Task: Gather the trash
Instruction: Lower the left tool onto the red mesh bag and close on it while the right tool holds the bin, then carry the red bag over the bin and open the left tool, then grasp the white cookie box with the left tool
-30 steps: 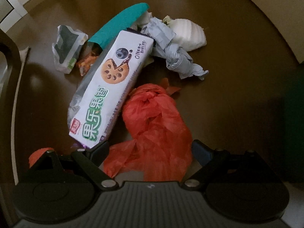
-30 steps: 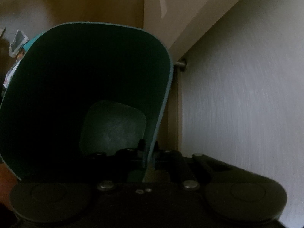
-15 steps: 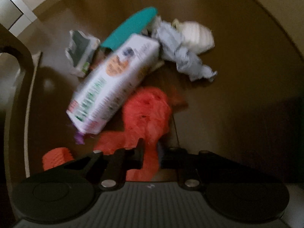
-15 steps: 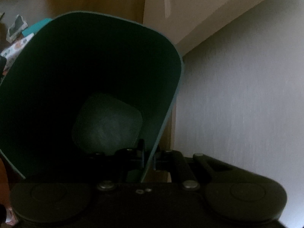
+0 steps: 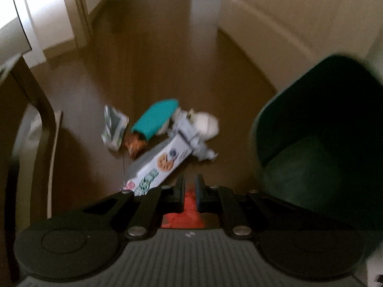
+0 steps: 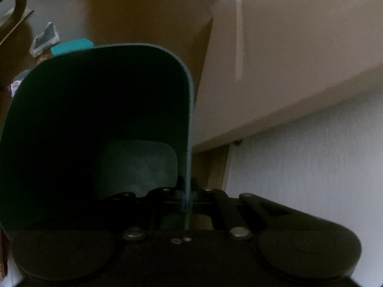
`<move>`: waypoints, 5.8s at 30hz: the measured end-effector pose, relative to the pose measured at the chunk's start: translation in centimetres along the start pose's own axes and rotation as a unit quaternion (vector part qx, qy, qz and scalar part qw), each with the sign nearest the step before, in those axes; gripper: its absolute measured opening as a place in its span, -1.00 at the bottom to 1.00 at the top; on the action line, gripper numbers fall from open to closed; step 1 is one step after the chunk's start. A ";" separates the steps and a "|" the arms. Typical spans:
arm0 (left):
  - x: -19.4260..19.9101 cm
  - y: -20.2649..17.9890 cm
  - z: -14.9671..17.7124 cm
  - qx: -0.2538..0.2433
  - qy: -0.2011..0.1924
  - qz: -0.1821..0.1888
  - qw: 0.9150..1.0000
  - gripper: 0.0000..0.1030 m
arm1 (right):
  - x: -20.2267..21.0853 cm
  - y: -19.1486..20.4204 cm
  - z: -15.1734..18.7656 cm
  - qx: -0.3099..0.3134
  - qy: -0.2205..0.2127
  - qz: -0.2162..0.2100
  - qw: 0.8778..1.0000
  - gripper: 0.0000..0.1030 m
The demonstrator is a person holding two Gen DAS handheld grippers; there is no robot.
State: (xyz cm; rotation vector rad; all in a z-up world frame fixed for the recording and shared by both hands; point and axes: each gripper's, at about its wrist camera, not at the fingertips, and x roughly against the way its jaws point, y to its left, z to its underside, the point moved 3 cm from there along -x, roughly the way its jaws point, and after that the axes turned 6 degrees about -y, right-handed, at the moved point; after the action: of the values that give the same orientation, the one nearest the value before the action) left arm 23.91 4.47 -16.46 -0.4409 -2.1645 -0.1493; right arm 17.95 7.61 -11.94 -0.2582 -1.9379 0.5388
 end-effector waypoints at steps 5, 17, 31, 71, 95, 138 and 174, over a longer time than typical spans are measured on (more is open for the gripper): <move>6.8 -0.1 -2.2 -0.009 -0.063 0.024 0.998 -0.85 | 0.6 2.0 -0.8 0.052 -0.025 0.002 0.998 -0.94; 6.4 0.2 -1.2 -0.044 -0.045 0.040 0.997 -0.84 | -0.6 1.9 -1.4 0.109 -0.048 0.009 0.993 -0.91; -10.3 4.4 6.1 -0.004 0.108 0.062 0.992 -0.37 | -4.1 -4.8 1.6 0.005 0.014 0.008 1.000 -0.92; -2.8 4.6 1.0 0.026 0.042 -0.015 0.999 0.13 | -6.8 -3.0 1.7 -0.009 0.004 0.005 1.000 -0.94; -0.2 -11.6 -5.3 -0.080 0.058 0.096 0.990 0.13 | -3.5 -3.6 3.7 -0.041 -0.006 -0.002 0.999 -0.92; -14.5 10.8 -2.7 -0.031 0.066 0.037 0.997 0.62 | -7.8 -5.3 0.3 -0.081 0.080 0.006 0.993 -0.91; -14.8 10.5 -0.4 -0.063 0.084 0.020 0.994 -0.13 | -7.8 -5.1 1.0 -0.092 0.087 0.005 0.992 -0.91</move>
State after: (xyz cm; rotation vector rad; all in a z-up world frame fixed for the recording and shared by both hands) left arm 35.96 10.28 -28.66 -0.5254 -1.9862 -0.2917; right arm 20.61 -0.39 -16.18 -0.4191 -1.8185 0.3329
